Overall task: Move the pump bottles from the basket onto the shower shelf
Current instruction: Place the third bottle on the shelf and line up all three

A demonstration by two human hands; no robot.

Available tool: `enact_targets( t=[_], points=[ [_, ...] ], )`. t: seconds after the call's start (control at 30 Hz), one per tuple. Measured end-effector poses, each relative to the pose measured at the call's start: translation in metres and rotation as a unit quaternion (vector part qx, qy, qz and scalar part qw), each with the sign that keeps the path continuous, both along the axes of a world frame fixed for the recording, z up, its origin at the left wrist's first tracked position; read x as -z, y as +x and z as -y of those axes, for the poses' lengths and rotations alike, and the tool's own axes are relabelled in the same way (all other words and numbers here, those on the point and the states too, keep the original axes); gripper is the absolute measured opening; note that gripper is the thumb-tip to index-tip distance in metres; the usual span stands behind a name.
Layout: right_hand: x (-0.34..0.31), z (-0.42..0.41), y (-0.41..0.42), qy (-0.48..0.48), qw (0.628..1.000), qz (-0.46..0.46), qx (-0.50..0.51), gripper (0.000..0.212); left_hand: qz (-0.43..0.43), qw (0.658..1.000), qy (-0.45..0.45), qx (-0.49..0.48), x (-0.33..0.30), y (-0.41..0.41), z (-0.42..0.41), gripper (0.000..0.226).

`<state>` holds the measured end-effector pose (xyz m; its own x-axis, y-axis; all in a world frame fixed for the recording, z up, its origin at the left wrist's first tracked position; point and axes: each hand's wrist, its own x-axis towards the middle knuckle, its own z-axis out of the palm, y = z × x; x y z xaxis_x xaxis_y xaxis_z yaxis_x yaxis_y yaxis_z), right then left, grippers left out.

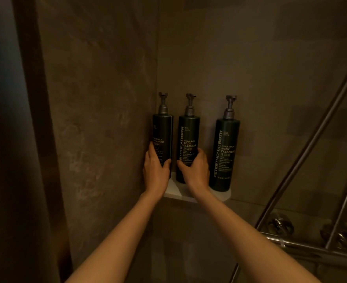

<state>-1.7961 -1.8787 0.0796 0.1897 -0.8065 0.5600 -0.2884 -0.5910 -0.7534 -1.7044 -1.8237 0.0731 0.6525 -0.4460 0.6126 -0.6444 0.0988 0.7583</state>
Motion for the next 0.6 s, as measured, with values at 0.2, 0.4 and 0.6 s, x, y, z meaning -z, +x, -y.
enact_targets(
  t=[0.2, 0.4, 0.6],
  points=[
    [-0.009, -0.021, -0.018, -0.11, 0.994, 0.011, -0.009, 0.063, 0.103, 0.991, -0.063, -0.05, -0.002, -0.025, -0.016, 0.061],
    [-0.037, -0.026, -0.058, -0.285, 0.955, 0.037, 0.068, 0.045, 0.17, 0.984, -0.051, 0.014, -0.026, -0.053, -0.014, 0.06],
    [-0.037, -0.005, -0.085, -0.15, 0.985, 0.034, 0.076, 0.075, 0.075, 0.996, 0.035, 0.044, -0.021, -0.06, 0.008, 0.082]
  ],
)
